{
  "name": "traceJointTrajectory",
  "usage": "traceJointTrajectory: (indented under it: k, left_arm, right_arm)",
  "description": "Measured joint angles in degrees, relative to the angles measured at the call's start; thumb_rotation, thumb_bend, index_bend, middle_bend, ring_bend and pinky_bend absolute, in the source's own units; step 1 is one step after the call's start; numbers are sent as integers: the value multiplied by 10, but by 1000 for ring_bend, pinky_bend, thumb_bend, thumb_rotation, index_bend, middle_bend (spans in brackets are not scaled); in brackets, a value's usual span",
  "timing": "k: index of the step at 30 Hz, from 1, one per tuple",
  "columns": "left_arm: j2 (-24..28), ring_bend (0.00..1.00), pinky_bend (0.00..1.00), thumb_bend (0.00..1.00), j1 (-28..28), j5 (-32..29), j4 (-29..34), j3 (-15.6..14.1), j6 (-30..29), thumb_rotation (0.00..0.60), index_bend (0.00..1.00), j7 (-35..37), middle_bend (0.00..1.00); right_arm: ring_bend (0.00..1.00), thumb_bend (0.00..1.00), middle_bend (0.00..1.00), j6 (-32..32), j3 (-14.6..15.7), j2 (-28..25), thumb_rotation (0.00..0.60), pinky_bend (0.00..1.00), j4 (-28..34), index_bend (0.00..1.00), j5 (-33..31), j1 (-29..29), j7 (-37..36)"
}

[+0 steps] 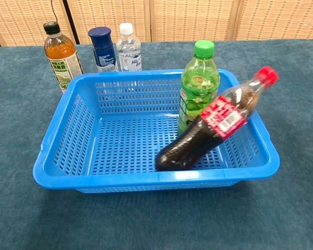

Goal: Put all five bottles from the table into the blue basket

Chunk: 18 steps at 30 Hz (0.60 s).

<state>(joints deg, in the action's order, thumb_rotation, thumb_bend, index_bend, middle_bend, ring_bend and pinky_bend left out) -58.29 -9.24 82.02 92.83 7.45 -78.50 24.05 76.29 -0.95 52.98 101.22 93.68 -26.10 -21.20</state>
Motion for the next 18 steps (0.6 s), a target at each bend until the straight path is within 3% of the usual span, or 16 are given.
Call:
traceJointTrajectory:
  k: [11, 18]
  left_arm:
    - [-50, 0, 0, 27, -85, 51, -124, 18, 54, 600, 0, 235, 0]
    - [-103, 0, 0, 25, -147, 44, -181, 25, 130, 600, 0, 269, 0]
  right_arm:
    - [0, 0, 0, 60, 31, 81, 600, 90, -101, 0, -19, 87, 56]
    - [0, 0, 0, 50, 26, 87, 600, 83, -89, 0, -47, 105, 81]
